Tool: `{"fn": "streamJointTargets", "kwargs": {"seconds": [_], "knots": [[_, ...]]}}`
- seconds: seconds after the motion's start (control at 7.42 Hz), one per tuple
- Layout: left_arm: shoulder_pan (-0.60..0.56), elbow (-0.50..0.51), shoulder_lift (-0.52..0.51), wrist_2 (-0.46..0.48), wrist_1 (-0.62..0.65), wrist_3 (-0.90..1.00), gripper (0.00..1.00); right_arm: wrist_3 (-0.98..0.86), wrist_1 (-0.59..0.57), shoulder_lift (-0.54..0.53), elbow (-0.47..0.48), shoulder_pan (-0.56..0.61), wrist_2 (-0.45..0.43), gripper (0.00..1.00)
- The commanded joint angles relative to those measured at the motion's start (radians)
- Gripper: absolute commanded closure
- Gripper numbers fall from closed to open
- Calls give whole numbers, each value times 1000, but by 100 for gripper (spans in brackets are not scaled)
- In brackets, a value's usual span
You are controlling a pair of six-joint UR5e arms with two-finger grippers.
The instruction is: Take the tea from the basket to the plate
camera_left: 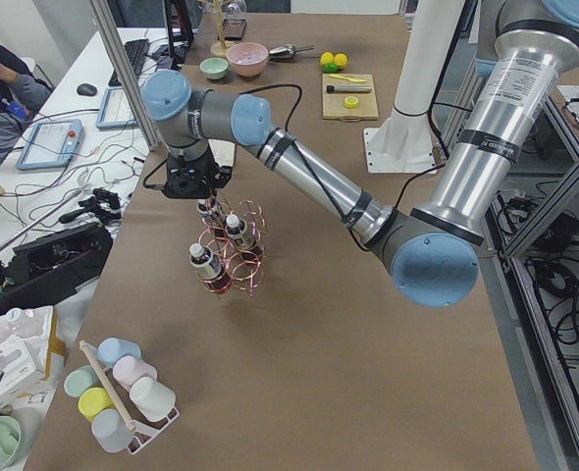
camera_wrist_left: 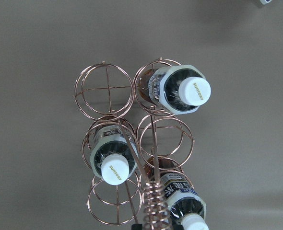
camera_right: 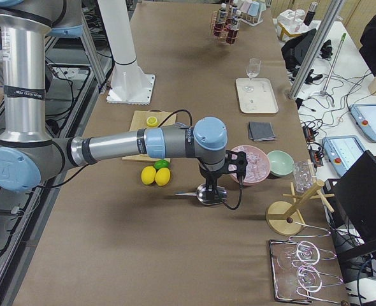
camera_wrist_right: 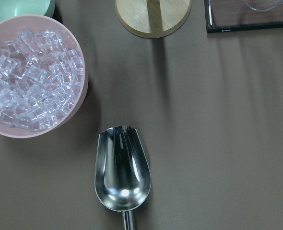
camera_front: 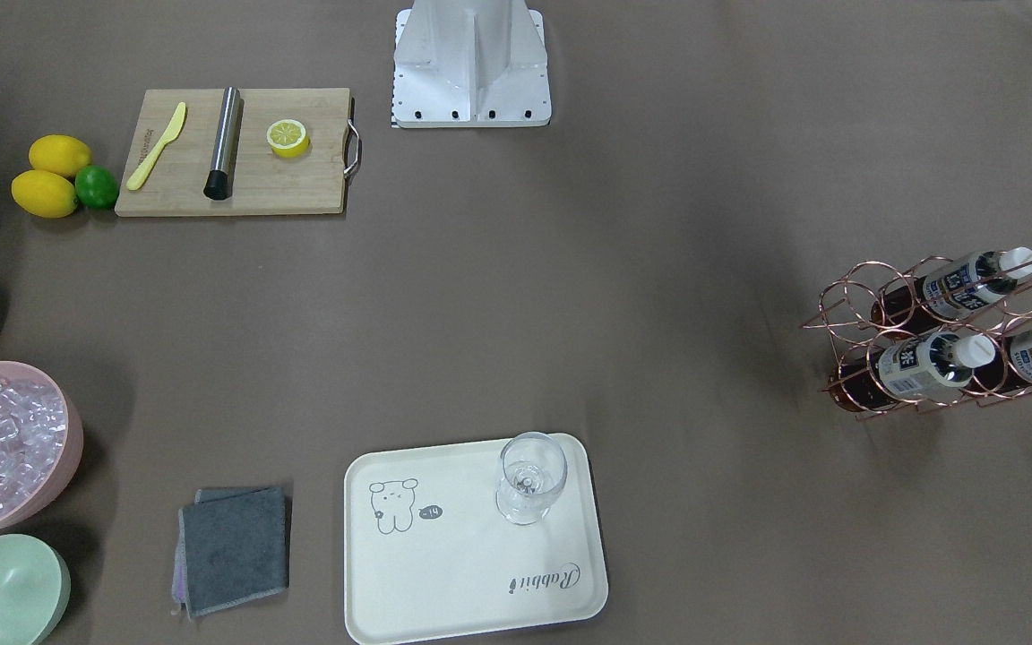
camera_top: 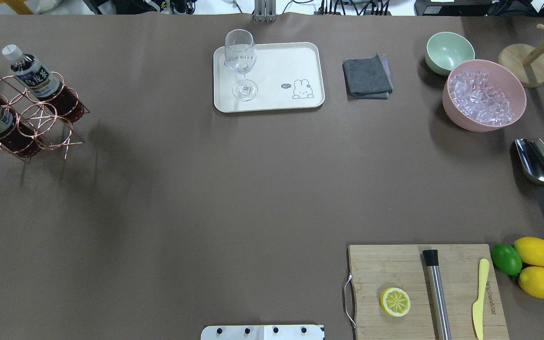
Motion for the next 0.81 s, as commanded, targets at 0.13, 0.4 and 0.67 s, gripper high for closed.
{"fn": "streamJointTargets", "kwargs": {"seconds": [0.13,0.4,0.67], "knots": [[45,-16,-172,-52,105,-15,100,0,0,1,3,0,2,0],[137,-56,-216,-47,95,-52,100,0,0,-2,5,0,1,0],[222,-59,-271,-38,73,-131,100,0,0,-6,8,2,1,0]]}}
